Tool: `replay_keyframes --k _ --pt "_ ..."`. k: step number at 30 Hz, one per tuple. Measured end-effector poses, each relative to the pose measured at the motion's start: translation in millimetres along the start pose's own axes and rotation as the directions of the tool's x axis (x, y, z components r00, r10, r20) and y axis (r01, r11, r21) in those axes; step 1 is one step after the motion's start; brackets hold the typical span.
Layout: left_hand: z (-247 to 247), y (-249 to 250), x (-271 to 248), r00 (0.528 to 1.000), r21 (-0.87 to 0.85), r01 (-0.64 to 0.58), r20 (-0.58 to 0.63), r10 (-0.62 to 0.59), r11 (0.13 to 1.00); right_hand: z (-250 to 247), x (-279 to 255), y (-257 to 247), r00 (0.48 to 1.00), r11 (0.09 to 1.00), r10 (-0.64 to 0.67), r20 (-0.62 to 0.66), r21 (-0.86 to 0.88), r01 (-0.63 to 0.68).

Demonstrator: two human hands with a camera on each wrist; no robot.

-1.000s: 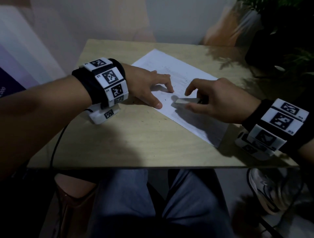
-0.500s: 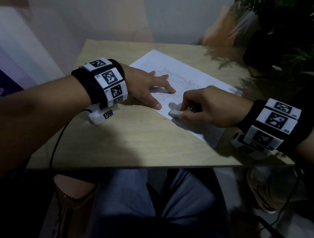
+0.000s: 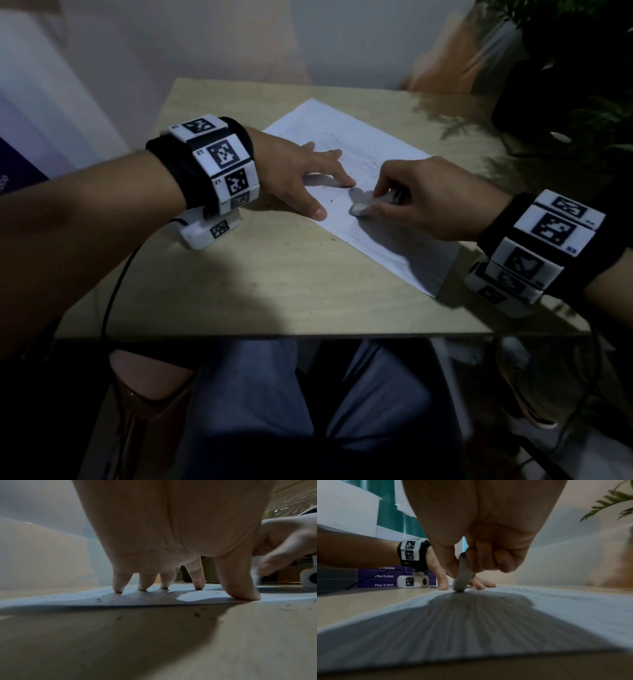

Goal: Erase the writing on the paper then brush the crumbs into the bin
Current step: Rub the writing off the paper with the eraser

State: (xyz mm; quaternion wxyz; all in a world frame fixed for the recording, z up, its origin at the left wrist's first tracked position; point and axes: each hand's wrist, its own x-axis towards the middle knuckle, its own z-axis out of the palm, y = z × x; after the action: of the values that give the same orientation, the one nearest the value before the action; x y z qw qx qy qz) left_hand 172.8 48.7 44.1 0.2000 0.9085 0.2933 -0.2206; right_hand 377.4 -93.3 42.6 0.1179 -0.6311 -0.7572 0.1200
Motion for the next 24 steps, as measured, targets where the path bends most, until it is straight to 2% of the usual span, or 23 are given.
replay_keyframes --k 2,4,6,9,11,14,16,19,21,24 --pt "0.2 -0.9 0.0 1.000 -0.006 -0.005 -0.004 0.005 1.000 3.9 -1.5 -2.9 0.999 0.998 -0.046 -0.003 -0.034 0.046" --pt "0.5 -0.4 0.1 1.000 -0.009 -0.005 -0.007 0.005 1.000 5.1 -5.5 -6.2 0.991 0.994 -0.101 0.090 0.048 0.097" --pt "0.0 0.4 -0.3 1.000 -0.006 -0.002 -0.006 0.002 1.000 1.7 -4.2 -6.1 0.986 0.989 -0.087 0.145 0.131 0.069" --pt "-0.5 1.2 -0.9 1.000 -0.009 0.003 0.000 -0.003 1.000 0.3 2.5 1.4 0.999 0.998 0.013 0.036 0.053 -0.015" --pt "-0.2 0.2 -1.5 1.000 -0.012 0.002 -0.003 -0.002 1.000 4.1 2.7 1.4 1.000 1.000 -0.008 -0.014 -0.027 0.008" --pt "0.3 -0.1 -0.6 1.000 -0.016 -0.004 -0.005 0.004 1.000 6.6 -4.3 -4.2 0.990 0.994 -0.102 0.102 0.054 0.097" --pt "0.1 -0.4 -0.4 1.000 -0.015 -0.004 -0.001 0.004 1.000 1.9 -5.6 -6.4 0.984 0.988 -0.098 0.148 0.134 0.079" --pt "-0.3 -0.6 -1.0 1.000 -0.023 -0.003 0.007 0.003 1.000 -0.9 -1.7 -3.1 0.999 0.999 -0.017 0.051 0.043 0.014" --pt "-0.5 -0.7 -1.5 1.000 -0.025 -0.002 0.008 0.002 1.000 2.0 -1.8 -4.3 1.000 0.998 -0.017 -0.005 -0.055 0.017" --pt "-0.7 -0.1 -1.5 1.000 -0.030 -0.001 0.010 0.002 1.000 4.2 -6.8 -6.3 0.991 0.995 -0.094 0.100 0.040 0.090"
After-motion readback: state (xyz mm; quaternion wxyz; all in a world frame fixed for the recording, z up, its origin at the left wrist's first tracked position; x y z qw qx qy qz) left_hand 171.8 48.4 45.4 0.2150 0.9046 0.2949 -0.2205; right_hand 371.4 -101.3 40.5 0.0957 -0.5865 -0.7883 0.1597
